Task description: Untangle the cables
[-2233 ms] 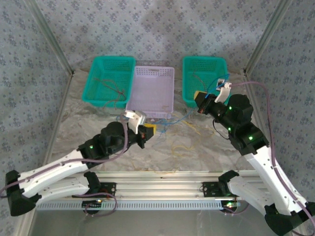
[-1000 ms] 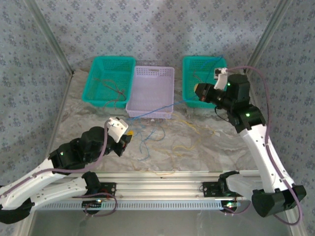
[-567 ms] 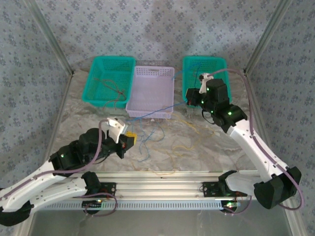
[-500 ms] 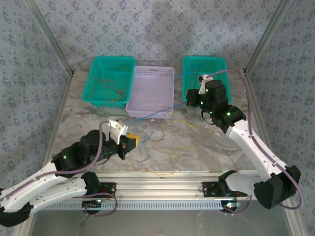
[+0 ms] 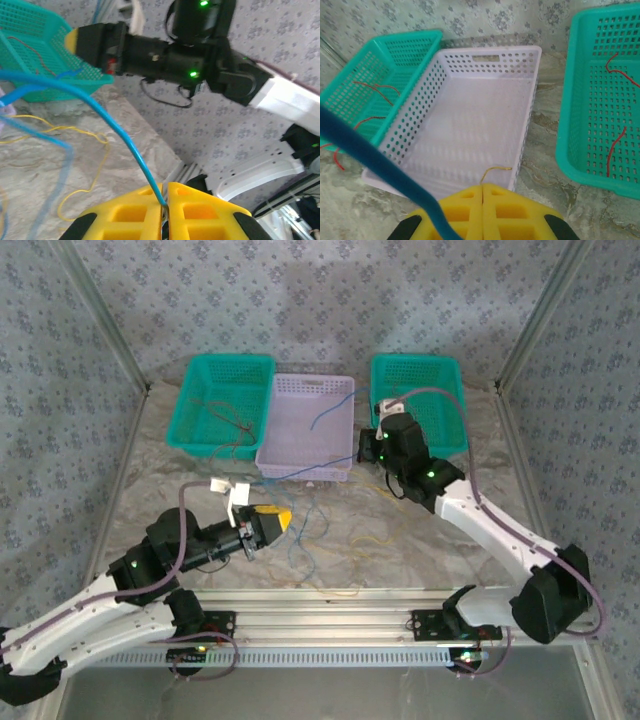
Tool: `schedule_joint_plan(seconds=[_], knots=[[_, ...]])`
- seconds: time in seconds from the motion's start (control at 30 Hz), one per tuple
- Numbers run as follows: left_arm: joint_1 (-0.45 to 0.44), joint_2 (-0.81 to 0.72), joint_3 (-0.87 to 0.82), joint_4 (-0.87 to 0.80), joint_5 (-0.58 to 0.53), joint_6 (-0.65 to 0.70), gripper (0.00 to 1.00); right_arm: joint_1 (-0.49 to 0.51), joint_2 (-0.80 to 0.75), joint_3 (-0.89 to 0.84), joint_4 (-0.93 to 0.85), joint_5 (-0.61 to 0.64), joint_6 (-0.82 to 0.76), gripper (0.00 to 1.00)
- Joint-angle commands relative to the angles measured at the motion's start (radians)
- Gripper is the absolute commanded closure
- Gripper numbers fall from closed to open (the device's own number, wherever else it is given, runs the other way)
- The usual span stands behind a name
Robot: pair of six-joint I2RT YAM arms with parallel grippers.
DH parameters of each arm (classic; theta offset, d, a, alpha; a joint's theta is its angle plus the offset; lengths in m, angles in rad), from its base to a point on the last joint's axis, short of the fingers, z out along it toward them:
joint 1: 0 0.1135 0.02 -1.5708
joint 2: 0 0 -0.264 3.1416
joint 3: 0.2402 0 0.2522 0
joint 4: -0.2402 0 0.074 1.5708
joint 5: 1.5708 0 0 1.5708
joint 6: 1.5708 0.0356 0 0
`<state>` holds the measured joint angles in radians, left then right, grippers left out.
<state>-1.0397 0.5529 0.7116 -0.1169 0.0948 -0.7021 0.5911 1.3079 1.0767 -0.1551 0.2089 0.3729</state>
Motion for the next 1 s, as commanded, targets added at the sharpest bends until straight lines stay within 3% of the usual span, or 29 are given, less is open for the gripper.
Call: schedule_joint_plan(seconds=[0.0, 0.2, 0.3, 0.33, 0.4, 0.53, 0.77, 0.97], knots=[[0.010, -0.026, 0.037, 0.168, 0.017, -0.038, 0.89, -0.048, 0.046, -0.013, -0.047, 0.205, -0.070, 1.00], [0.010, -0.077, 0.055, 0.121, -0.003, -0.031, 0.86, -0.157, 0.046, -0.051, -0.029, 0.178, -0.062, 1.00], [0.010, -0.078, 0.041, 0.100, -0.012, -0.022, 0.71, -0.165, 0.031, -0.054, -0.024, 0.185, -0.067, 1.00], [0.010, -0.076, 0.039, 0.091, -0.016, -0.013, 0.71, -0.169, 0.029, -0.052, -0.025, 0.188, -0.068, 1.00], [0.010, -0.077, 0.040, 0.054, -0.055, 0.003, 0.75, -0.176, 0.025, -0.045, -0.031, 0.184, -0.065, 1.00], [0.010, -0.071, 0.055, -0.017, -0.091, 0.067, 1.00, -0.180, -0.030, -0.043, -0.032, 0.182, -0.060, 1.00], [0.011, -0.060, 0.137, -0.193, -0.221, 0.176, 1.00, -0.182, -0.148, 0.007, -0.071, 0.309, -0.102, 1.00], [0.010, 0.048, 0.132, -0.244, -0.247, 0.181, 1.00, -0.100, -0.007, 0.149, -0.138, 0.400, -0.190, 1.00]])
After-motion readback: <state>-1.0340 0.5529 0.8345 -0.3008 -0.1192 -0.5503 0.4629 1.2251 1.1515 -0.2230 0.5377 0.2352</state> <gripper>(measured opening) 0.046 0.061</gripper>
